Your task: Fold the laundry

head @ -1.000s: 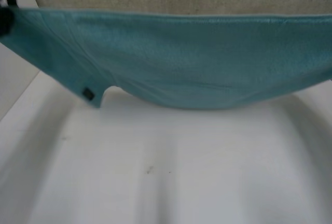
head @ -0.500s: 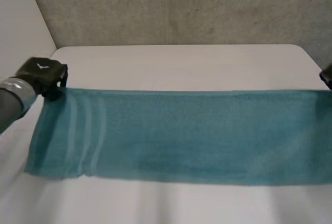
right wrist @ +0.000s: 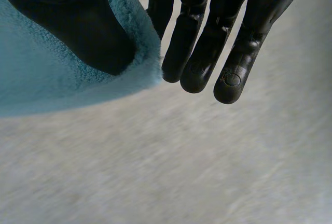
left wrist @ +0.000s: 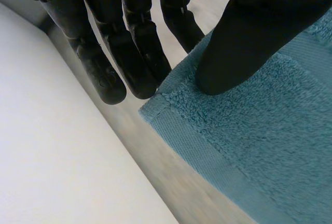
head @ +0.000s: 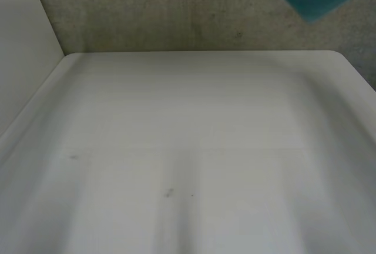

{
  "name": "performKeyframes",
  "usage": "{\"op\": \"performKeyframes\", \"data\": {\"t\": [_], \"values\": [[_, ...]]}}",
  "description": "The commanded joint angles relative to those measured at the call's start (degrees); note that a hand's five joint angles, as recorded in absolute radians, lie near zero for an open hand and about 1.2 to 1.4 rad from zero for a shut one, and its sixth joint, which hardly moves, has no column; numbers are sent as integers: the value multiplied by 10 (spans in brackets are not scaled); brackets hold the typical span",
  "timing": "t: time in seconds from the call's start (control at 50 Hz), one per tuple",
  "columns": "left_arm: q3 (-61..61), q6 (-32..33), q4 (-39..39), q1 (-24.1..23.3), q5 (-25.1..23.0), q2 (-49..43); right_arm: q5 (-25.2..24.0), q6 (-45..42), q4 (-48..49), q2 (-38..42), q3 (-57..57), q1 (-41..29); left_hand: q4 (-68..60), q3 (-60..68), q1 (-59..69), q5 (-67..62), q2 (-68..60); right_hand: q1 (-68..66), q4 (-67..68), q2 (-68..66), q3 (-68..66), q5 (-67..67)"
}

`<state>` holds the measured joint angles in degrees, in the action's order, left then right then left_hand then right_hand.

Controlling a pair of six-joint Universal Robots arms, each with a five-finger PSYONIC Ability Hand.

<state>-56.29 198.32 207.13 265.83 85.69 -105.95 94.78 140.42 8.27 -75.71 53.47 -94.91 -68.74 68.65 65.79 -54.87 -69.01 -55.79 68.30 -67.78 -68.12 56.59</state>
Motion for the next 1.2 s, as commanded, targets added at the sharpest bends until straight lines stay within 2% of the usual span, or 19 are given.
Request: {"op": "performKeyframes", "data": {"t": [0.02, 0.14, 0.24, 0.36, 0.48, 0.54, 0.66, 0.68, 0.72, 0.76, 0.82, 0.92, 1.02, 1.04, 1.08, 1.1, 1.14, 1.16, 1.2], "values": [[-192, 1, -9, 1, -48, -2, -28, 4, -1, 1, 141, -2, -113, 114, 142, -151, -110, -242, 117, -122, -119, 134], [-299, 1, 51, 3, -56, -35, -52, 21, 10, 13, 224, 0, -113, 114, 142, -151, -110, -242, 117, -122, -119, 134], [-371, 5, 107, 3, -58, -86, -63, 27, 46, 91, 281, 0, -113, 114, 142, -151, -110, -242, 117, -122, -119, 134], [-414, 10, 109, 3, -61, -115, -66, 15, 47, 154, 319, 2, -113, 114, 142, -151, -110, -242, 117, -122, -119, 134], [-461, 13, 82, 12, -61, -89, -66, -33, 26, 108, 362, 8, -113, 114, 142, -151, -110, -242, 117, -122, -119, 134], [-491, 27, 29, 31, -61, -38, -66, -102, -26, 61, 395, 9, -113, 114, 142, -151, -110, -242, 117, -122, -119, 134], [-540, 105, -176, 76, -61, 87, -68, -219, -169, -21, 452, 23, -113, 114, 142, -151, -110, -242, 117, -122, -119, 134], [-549, 127, -235, 84, -63, 125, -68, -250, -210, -49, 471, 41, -113, 114, 142, -151, -110, -242, 117, -122, -119, 134], [-553, 138, -263, 88, -65, 141, -69, -277, -249, -79, 489, 64, -113, 114, 142, -151, -110, -242, 117, -122, -119, 134], [-566, 167, -342, 108, -89, 194, -74, -311, -287, -113, 503, 97, -113, 114, 142, -151, -110, -242, 117, -122, -119, 134], [-571, 179, -361, 123, -126, 221, -102, -333, -297, -132, 502, 119, -113, 114, 142, -151, -110, -242, 117, -122, -119, 134], [-560, 181, -336, 133, -183, 225, -159, -316, -263, -129, 485, 122, -113, 114, 142, -151, -110, -242, 117, -122, -119, 134], [-515, 175, -232, 116, -183, 137, -166, -252, -187, -37, 450, 118, -113, 114, 142, -151, -110, -242, 117, -122, -119, 134], [-477, 172, -191, 79, -178, 80, -161, -232, -161, -3, 430, 116, -113, 114, 142, -151, -110, -242, 117, -122, -119, 134], [-462, 172, -180, 63, -174, 60, -144, -204, -124, 47, 388, 97, -113, 114, 142, -151, -110, -242, 117, -122, -119, 134], [-417, 171, -153, 31, -156, 3, -144, -204, -124, 48, 388, 97, -113, 114, 142, -151, -110, -242, 117, -122, -119, 134], [-398, 172, -143, 22, -145, -23, -138, -201, -116, 59, 376, 88, -113, 114, 142, -151, -110, -242, 117, -122, -119, 134], [-369, 175, -130, 14, -126, -57, -107, -199, -82, 125, 323, 51, -113, 114, 142, -151, -110, -242, 117, -122, -119, 134], [-319, 172, -108, 5, -92, -110, -100, -198, -71, 145, 306, 43, -113, 114, 142, -151, -110, -242, 117, -122, -119, 134]]}}
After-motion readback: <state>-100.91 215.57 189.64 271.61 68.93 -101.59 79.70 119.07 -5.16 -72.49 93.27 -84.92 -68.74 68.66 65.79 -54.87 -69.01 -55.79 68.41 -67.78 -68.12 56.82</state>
